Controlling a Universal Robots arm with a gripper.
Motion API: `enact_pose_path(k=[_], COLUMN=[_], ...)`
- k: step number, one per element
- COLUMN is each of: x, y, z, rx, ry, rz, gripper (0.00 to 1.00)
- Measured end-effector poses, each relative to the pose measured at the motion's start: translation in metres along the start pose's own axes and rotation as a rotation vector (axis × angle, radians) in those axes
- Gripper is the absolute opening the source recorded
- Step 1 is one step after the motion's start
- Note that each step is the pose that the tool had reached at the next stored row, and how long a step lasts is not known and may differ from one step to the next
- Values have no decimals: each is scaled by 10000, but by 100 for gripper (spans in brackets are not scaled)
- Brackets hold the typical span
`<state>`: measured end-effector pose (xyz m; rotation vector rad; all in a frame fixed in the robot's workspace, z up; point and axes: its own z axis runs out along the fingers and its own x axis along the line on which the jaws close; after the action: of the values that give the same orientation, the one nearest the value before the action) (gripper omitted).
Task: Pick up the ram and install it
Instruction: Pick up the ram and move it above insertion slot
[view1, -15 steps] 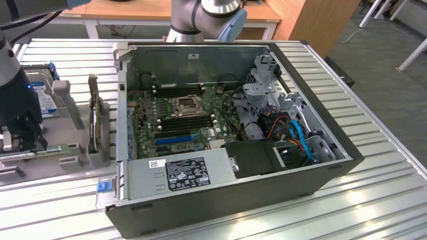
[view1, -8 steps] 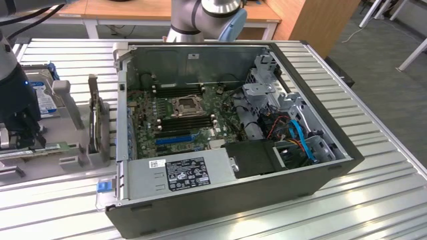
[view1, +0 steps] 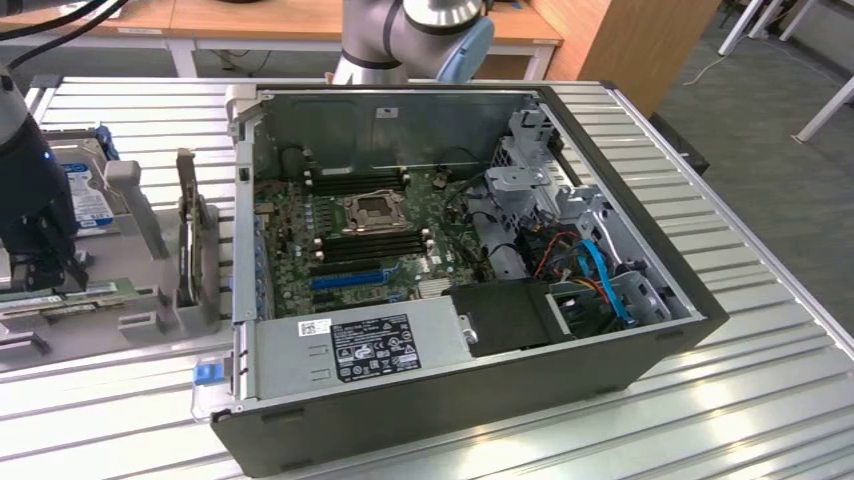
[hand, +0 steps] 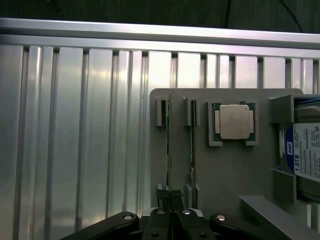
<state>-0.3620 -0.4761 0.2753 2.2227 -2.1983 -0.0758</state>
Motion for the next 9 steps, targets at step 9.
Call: enact_pose_path(k=[9], x=[-6], y=[3], z=[-80], rx=[1], ry=[-1], rz=[0], gripper=[11])
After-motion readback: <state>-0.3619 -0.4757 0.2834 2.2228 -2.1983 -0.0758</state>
